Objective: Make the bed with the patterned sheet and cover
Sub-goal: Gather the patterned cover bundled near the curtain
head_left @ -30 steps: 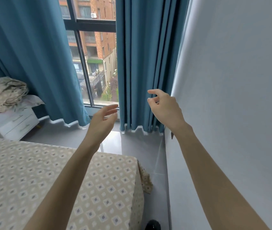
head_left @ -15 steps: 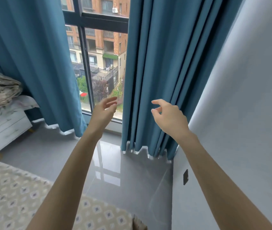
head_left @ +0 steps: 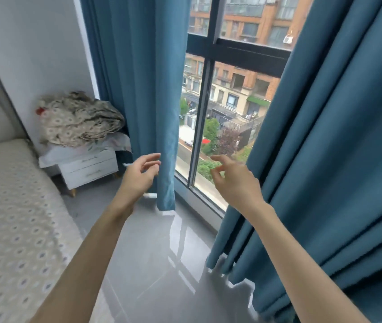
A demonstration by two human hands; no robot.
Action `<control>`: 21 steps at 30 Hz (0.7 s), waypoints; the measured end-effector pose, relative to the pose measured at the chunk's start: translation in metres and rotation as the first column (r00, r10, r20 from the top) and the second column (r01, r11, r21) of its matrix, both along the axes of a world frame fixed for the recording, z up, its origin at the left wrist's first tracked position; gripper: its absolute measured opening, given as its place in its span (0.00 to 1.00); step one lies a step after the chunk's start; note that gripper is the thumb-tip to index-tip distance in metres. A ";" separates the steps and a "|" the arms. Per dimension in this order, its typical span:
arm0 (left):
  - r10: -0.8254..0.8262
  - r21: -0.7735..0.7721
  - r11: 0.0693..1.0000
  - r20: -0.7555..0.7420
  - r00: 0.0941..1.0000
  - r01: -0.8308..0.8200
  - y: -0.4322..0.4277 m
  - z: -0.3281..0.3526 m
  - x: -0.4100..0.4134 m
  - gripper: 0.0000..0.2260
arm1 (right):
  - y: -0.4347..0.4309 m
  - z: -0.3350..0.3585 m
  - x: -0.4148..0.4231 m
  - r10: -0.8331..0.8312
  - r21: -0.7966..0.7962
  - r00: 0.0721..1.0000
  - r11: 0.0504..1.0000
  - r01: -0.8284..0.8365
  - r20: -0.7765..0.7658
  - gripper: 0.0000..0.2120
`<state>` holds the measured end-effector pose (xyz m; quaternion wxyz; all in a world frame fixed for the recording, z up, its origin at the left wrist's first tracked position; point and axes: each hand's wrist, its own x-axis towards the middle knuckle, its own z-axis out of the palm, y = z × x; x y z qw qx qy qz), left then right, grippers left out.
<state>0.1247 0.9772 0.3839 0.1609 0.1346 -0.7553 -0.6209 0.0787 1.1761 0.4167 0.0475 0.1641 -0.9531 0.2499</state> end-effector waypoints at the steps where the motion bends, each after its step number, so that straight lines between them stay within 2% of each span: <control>1: 0.054 -0.010 0.999 0.008 0.999 -0.054 -0.008 0.001 -0.015 0.14 | -0.005 0.003 -0.025 0.048 0.013 0.999 0.999 -0.048 -0.012 0.18; 5: 0.237 -0.033 0.971 0.049 0.970 -0.235 -0.038 0.003 -0.055 0.14 | -0.040 0.012 -0.104 0.221 0.043 0.975 0.975 -0.219 -0.039 0.18; 13: 0.452 -0.053 0.892 0.064 0.890 -0.450 -0.135 -0.015 -0.128 0.12 | -0.160 0.001 -0.232 0.493 0.081 0.870 0.868 -0.490 -0.014 0.17; 21: 0.561 -0.010 0.827 0.074 0.824 -0.562 -0.279 -0.017 -0.256 0.14 | -0.326 -0.008 -0.389 0.601 0.220 0.794 0.790 -0.572 -0.093 0.20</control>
